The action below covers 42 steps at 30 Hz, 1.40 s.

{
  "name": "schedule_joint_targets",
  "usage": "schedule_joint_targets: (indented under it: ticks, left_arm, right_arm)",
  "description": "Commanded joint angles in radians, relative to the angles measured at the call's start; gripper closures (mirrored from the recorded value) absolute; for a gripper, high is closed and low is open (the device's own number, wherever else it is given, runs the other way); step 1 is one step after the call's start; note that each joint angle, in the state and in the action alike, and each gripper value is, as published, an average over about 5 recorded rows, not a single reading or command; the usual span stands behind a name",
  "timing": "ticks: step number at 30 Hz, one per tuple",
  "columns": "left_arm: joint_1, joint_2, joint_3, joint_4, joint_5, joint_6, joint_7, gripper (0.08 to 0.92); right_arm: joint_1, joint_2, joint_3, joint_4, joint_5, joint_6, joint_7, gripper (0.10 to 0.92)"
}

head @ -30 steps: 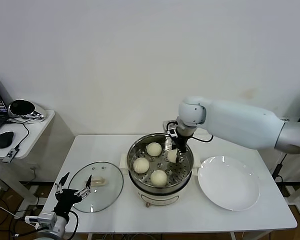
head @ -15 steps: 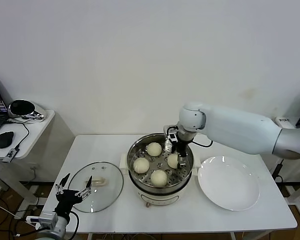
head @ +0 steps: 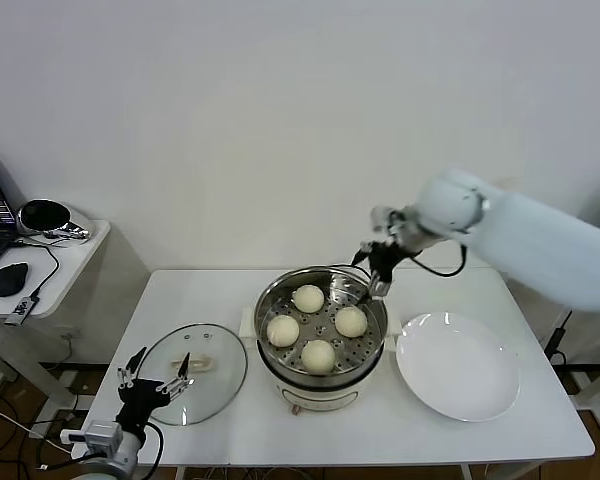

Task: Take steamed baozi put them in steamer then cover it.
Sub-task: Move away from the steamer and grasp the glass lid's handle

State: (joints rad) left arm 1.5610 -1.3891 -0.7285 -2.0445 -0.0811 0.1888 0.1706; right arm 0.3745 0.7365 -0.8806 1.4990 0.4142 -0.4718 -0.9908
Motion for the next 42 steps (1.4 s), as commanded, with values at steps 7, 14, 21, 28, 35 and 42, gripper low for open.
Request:
schedule_joint_targets:
  ticks: [7,14,21,28,35,42]
  left_arm:
    - [-0.009,0.027,0.055,0.034,-0.002,0.003,-0.026,0.177]
    - [-0.023,0.03,0.052,0.034,-0.009,0.005,-0.023,0.177]
    - [-0.027,0.047,0.046,0.035,0.011,-0.003,-0.003,0.177]
    - [-0.028,0.064,0.058,0.038,0.175,-0.059,-0.011,0.177]
    - [-0.032,0.079,0.082,0.079,0.711,-0.227,-0.105,0.177]
    - [0.052,0.146,0.098,0.11,1.276,-0.292,-0.338,0.177]
  right_arm:
    - [-0.996,-0.359,1.216,0.319,0.214,0.147,0.476,0.203]
    - [-1.507,-0.142,1.678,0.371,0.195,0.249,0.625,0.203]
    - [-1.769,0.123,1.763,0.365,0.23,0.468,0.756,0.203]
    - [-1.92,0.329,1.736,0.361,0.369,0.514,0.852,0.203]
    - [-1.964,0.383,1.742,0.338,0.388,0.5,0.909,0.203]
    - [-1.94,0.387,1.743,0.344,0.358,0.498,0.907,0.203]
